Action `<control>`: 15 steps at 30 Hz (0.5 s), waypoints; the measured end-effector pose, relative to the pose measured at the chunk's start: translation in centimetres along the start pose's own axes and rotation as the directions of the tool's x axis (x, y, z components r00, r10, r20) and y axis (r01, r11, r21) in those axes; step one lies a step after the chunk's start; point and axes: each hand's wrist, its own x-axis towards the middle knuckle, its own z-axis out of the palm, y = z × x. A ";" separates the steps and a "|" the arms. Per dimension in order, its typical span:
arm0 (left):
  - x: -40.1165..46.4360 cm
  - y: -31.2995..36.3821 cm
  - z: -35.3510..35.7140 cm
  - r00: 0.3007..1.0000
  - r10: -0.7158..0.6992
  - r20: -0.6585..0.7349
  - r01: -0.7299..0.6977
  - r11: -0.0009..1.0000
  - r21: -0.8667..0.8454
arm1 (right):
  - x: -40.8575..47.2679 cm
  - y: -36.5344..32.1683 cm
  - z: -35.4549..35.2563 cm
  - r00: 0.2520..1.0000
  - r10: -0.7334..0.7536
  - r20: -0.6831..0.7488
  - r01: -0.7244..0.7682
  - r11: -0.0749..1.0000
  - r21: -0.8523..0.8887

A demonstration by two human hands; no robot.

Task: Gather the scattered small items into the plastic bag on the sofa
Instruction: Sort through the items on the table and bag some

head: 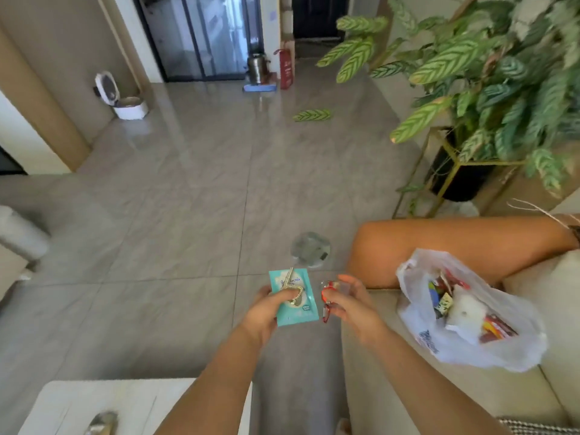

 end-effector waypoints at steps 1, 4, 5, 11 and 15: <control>0.6 0.2 2.2 1.000 -0.006 0.020 0.005 1.000 0.021 | 0.3 -0.8 -2.0 0.999 0.000 -0.037 0.001 1.000 0.018; 2.6 0.2 9.0 0.996 -0.037 0.079 0.030 0.996 0.088 | 1.3 -2.8 -8.6 0.989 0.026 -0.143 -0.011 0.994 0.110; 3.3 0.0 11.2 0.993 -0.054 0.103 0.042 0.993 0.113 | 1.6 -3.3 -10.7 0.984 0.032 -0.173 -0.009 0.991 0.130; 7.7 -2.8 23.8 0.970 -0.162 0.182 0.111 0.958 0.263 | 4.4 -5.4 -22.6 0.909 0.134 -0.395 -0.042 0.972 0.232; 10.0 -5.8 29.2 0.962 -0.221 0.163 0.154 0.926 0.345 | 6.2 -5.0 -27.8 0.834 0.247 -0.494 -0.133 0.958 0.255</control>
